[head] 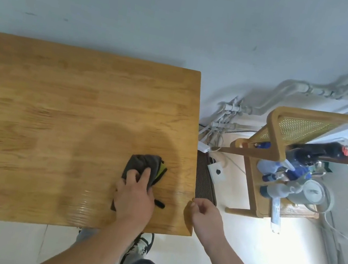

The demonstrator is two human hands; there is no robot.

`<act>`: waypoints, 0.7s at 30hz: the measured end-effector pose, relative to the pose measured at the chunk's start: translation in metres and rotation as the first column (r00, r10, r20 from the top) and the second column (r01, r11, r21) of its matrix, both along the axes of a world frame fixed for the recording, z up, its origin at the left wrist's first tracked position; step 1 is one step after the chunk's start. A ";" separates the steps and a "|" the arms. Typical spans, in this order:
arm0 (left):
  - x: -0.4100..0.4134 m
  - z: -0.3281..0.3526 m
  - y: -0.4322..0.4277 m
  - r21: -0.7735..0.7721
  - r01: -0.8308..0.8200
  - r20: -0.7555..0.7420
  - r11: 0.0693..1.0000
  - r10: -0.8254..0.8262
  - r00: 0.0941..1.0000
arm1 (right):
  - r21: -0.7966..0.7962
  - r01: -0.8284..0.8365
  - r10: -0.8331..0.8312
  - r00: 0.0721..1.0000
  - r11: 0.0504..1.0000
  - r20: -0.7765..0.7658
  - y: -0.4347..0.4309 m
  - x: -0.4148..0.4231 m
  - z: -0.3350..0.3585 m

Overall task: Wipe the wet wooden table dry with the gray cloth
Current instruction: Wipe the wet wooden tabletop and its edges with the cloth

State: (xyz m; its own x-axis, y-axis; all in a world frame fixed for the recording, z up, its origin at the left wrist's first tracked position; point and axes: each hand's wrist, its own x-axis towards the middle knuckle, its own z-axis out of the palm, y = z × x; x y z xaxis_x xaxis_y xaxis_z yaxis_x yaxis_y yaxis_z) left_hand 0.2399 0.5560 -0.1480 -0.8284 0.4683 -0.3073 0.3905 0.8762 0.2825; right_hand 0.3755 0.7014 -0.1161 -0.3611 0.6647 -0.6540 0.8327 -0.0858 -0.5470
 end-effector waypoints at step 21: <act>-0.055 0.017 0.017 -0.194 0.573 0.098 0.796 -0.566 0.819 | -0.096 0.041 -0.046 0.997 0.995 -0.056 0.029 -0.051 0.029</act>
